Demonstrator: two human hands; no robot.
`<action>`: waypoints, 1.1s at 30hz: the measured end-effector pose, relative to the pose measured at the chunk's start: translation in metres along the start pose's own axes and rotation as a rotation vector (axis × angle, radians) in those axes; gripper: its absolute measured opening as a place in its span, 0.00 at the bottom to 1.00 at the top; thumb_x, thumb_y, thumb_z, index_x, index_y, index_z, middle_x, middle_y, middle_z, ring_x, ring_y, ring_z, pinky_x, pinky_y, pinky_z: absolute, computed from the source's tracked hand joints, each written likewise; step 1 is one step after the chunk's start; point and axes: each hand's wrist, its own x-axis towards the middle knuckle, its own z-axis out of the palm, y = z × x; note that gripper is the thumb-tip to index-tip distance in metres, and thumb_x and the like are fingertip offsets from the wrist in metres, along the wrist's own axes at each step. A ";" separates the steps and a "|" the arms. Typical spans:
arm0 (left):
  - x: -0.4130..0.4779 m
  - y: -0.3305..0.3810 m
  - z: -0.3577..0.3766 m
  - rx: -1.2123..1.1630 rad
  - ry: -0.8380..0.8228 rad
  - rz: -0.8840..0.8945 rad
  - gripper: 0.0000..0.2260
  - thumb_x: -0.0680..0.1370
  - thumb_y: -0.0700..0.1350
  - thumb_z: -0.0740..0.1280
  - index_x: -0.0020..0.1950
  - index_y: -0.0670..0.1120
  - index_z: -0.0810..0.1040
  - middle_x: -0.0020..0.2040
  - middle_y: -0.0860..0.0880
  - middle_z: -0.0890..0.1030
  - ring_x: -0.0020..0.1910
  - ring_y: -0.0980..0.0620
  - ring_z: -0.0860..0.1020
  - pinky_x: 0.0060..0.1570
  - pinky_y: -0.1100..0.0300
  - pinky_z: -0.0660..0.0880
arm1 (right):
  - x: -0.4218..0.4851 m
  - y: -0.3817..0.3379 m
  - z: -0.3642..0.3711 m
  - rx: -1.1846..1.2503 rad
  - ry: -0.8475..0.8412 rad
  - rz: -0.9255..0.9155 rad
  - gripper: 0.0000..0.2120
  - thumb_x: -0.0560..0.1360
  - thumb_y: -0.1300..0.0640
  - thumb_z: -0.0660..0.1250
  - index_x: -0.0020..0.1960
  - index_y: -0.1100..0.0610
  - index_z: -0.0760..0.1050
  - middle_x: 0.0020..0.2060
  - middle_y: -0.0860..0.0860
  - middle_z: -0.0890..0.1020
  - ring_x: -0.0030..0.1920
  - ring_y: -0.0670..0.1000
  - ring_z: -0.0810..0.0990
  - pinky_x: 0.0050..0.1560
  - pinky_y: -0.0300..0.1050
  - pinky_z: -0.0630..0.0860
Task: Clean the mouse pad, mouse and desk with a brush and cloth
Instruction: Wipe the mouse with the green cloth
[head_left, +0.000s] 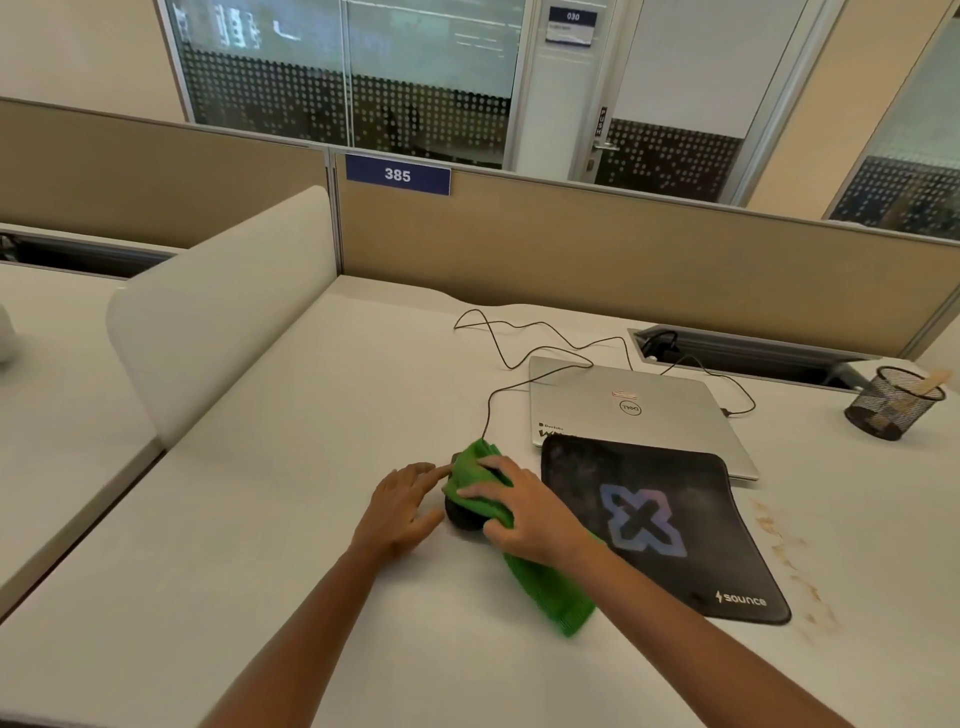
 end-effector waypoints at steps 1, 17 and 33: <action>0.000 0.000 0.000 -0.016 0.007 0.002 0.42 0.62 0.63 0.42 0.74 0.51 0.61 0.70 0.47 0.68 0.68 0.49 0.67 0.68 0.58 0.58 | -0.005 0.001 0.002 -0.027 -0.003 -0.034 0.21 0.71 0.55 0.63 0.63 0.44 0.73 0.70 0.47 0.63 0.61 0.54 0.69 0.65 0.46 0.66; -0.002 0.000 0.001 -0.053 0.039 0.024 0.39 0.63 0.60 0.44 0.73 0.53 0.63 0.67 0.49 0.70 0.65 0.50 0.68 0.67 0.58 0.60 | -0.007 0.032 -0.048 -0.088 -0.119 0.084 0.14 0.71 0.54 0.63 0.55 0.45 0.78 0.66 0.45 0.67 0.60 0.49 0.72 0.61 0.46 0.69; -0.005 0.002 0.002 -0.046 0.053 0.027 0.37 0.65 0.61 0.45 0.73 0.53 0.64 0.67 0.50 0.70 0.65 0.50 0.68 0.67 0.58 0.60 | 0.020 0.024 -0.007 0.312 0.047 0.363 0.21 0.74 0.52 0.61 0.66 0.45 0.69 0.62 0.53 0.70 0.64 0.54 0.70 0.64 0.47 0.65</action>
